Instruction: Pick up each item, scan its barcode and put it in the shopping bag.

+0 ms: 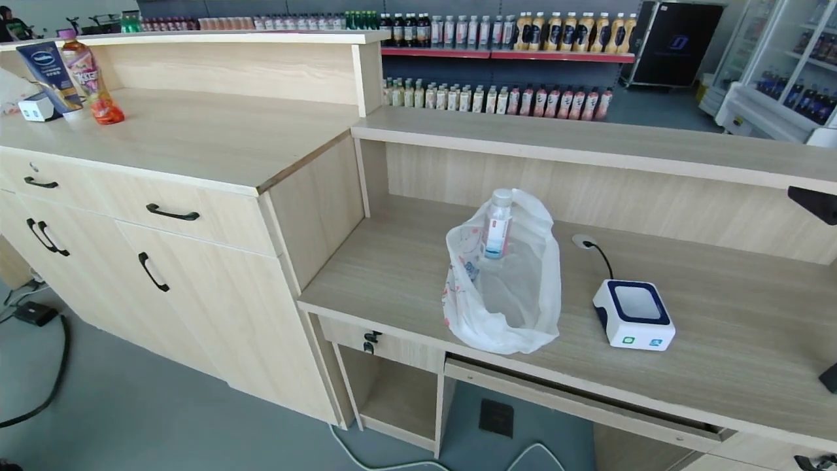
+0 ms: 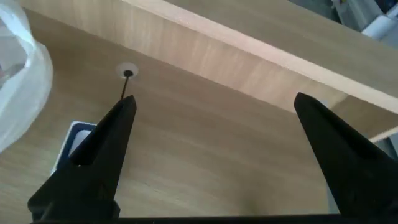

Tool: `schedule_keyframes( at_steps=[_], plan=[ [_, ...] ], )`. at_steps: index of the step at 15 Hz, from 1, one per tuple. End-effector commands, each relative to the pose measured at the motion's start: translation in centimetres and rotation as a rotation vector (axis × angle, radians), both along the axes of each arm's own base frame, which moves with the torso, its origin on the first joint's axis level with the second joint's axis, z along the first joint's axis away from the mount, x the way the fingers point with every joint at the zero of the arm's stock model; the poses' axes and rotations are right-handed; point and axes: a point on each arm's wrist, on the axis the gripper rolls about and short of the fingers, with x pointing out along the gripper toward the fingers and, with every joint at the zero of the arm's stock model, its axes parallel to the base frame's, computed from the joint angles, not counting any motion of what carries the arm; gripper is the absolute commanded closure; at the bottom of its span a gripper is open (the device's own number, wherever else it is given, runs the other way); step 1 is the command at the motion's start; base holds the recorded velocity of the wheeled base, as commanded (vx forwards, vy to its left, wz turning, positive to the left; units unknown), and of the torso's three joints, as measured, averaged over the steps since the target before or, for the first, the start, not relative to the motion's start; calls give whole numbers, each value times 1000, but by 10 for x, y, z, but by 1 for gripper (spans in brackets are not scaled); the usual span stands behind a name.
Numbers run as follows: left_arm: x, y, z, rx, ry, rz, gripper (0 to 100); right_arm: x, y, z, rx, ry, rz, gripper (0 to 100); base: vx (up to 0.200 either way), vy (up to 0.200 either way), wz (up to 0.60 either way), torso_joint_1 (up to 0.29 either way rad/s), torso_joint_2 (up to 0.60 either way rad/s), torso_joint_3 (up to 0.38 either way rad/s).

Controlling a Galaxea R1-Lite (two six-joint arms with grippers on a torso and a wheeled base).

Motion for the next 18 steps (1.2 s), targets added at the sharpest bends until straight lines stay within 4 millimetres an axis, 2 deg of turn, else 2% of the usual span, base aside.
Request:
schedule_keyframes(
  at_steps=[1,5,9,12,15,18],
  plan=[
    [0,0,0,0,0,1,0,-14,-19,10,14,25,-156,0,0,0,-600,-2,-2,2],
    [0,0,0,0,0,1,0,-10,-61,-20,166,95,-321,0,0,0,-600,1,1,1],
    [0,0,0,0,0,1,0,-9,-100,-77,270,247,-427,0,0,0,0,0,0,0],
    [0,0,0,0,0,1,0,-18,-115,-108,338,328,-481,0,0,0,0,0,0,0],
    [0,0,0,-2,0,1,0,-21,-123,-118,343,325,-507,0,0,0,0,0,0,0],
    [0,0,0,0,0,1,0,-9,-131,-129,340,290,-491,0,0,0,0,0,0,0]
  ],
)
